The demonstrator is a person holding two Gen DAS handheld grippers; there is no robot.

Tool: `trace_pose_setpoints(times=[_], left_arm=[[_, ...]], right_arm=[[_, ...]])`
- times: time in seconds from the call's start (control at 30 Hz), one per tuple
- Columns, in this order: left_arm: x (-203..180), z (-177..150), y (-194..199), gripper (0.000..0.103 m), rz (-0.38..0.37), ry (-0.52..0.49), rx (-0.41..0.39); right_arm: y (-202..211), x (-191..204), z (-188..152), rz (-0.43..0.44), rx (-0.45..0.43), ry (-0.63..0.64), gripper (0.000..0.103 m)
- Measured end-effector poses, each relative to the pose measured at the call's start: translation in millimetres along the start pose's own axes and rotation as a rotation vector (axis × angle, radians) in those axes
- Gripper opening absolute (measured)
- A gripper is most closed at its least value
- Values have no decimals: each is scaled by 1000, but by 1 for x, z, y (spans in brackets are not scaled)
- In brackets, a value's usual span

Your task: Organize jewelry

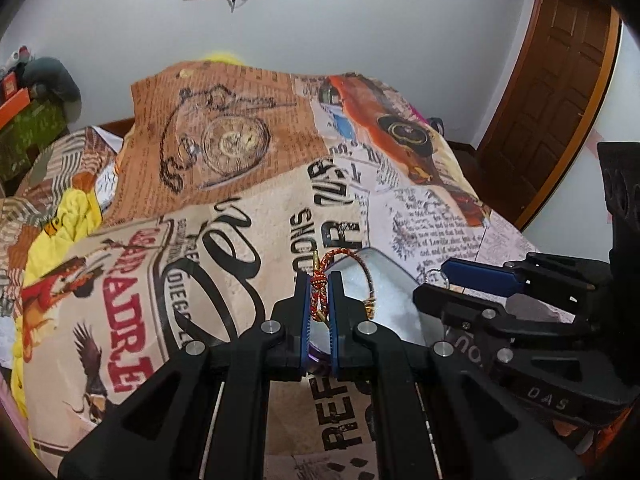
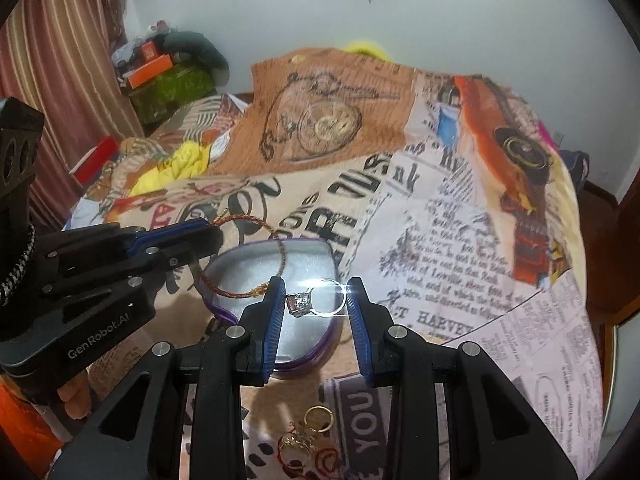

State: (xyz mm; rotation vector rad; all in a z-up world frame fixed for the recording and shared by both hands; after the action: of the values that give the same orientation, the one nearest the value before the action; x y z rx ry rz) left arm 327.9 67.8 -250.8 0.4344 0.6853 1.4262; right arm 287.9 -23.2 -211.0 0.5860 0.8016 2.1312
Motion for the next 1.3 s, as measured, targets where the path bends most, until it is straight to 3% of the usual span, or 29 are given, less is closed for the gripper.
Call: trace_pose_setpoints(times=[0.63,0.77,0.9,1.3], left_arm=[[2,-6,-1,7,24,-15,32],[-1,-4,6,20,40,-32,17],[0,2,16,22,53,-34,-4],[-8,22,58,22,73,-52,-74]], right_arm=[[-16,12,-10,19,72,47,29],[-12,12,-7,-8,59,76,31],[-4,12,-3,-26,34,88,40],[32,9,7,-59,-26,81,41]])
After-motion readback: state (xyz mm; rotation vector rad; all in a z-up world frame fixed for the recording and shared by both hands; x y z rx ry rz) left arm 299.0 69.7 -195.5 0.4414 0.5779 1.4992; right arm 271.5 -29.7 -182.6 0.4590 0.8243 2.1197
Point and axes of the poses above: each gripper's, at about its wrist camera, not at the fingertips, and y roughly against the way its jaws point, x to its left, z to its top, the point moved 9 cm from there along -y, roughly the way its jaws point, and after that the axes turned 6 degrees about -x, right-handed, at the moved point
